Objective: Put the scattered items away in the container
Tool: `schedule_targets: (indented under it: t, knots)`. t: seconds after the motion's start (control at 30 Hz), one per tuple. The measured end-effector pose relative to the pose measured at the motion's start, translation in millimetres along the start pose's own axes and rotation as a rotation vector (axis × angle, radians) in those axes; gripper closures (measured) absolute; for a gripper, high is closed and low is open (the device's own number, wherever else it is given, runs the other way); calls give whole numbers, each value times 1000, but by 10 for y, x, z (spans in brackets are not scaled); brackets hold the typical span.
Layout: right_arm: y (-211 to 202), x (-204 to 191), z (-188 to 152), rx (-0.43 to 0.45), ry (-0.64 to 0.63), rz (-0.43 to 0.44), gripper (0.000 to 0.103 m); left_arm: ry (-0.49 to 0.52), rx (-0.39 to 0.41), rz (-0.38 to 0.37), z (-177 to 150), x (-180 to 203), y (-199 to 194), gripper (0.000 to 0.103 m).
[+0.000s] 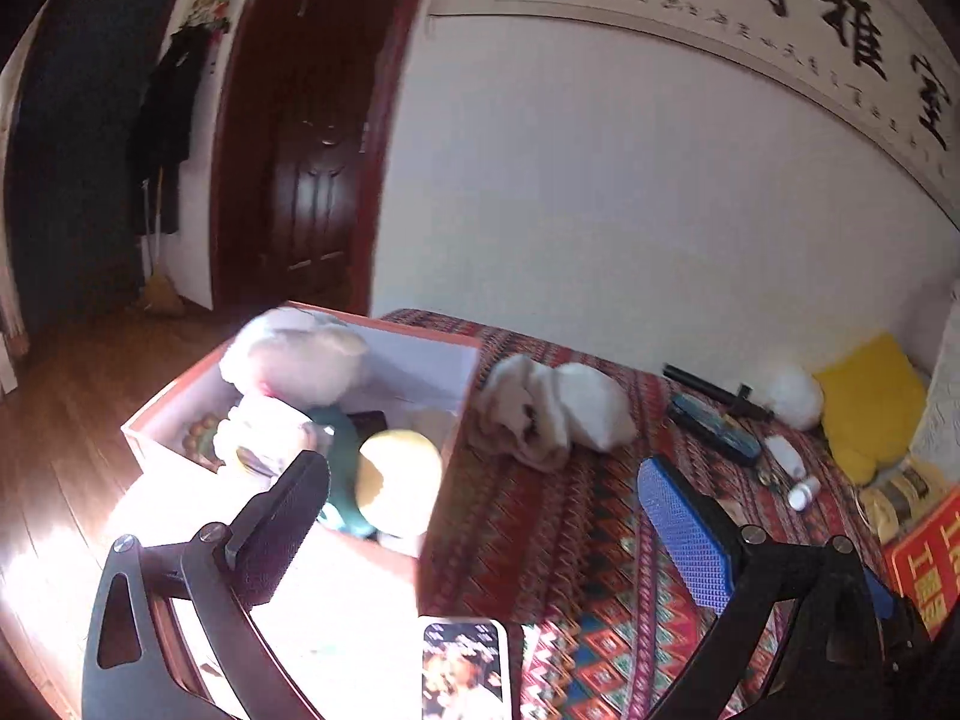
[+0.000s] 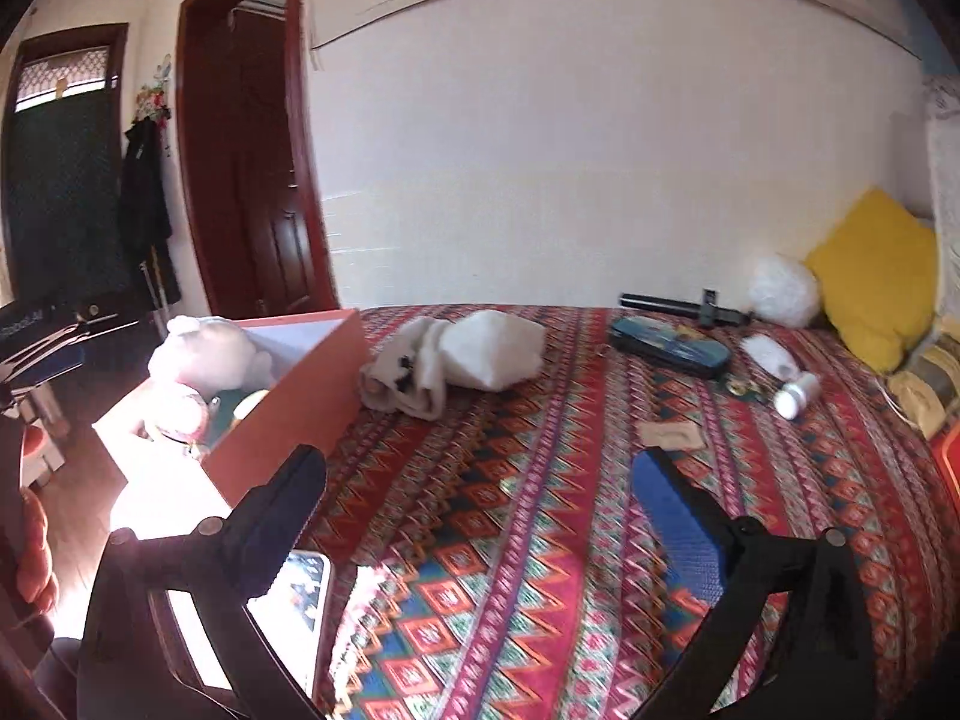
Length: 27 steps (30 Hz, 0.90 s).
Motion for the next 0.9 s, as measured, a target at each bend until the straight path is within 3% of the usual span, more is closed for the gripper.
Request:
schedule_targets:
  t: [0.2,0.3,0.43,0.53,0.77,0.9]
  knots:
    - [-656,760,-293,-43,112,-109,1,132,-109,-36,-487,1030,-289,0]
    - [-888,899,-307,-32,102,-140,1,212,-111,44,-580,1326,-417,0]
    - [-1120,989,-213,-11,110,-156,1,309,-31,158,-569,1551,-686,0]
    - [-1262,1065,-153,10,120,-168,1,282,-14,128,-559,1544,-798,0]
    - [-1422,1100,-42,33,124,-167,1,158,-55,-28,-553,1431,-884,0]
    - [-1434,1016,-38,31,109,-152,1,98,-50,-62,-559,1334,-972,0]
Point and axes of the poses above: each gripper's, at about its wrist camera, not at the fingertips, and y roughly the way its jaws point, x to its right, z to its top, the point moved 7 cm from there along y, roughly the way its jaws point, and after that the axes turned 11 degrees about -z, right-handed, at the moved point
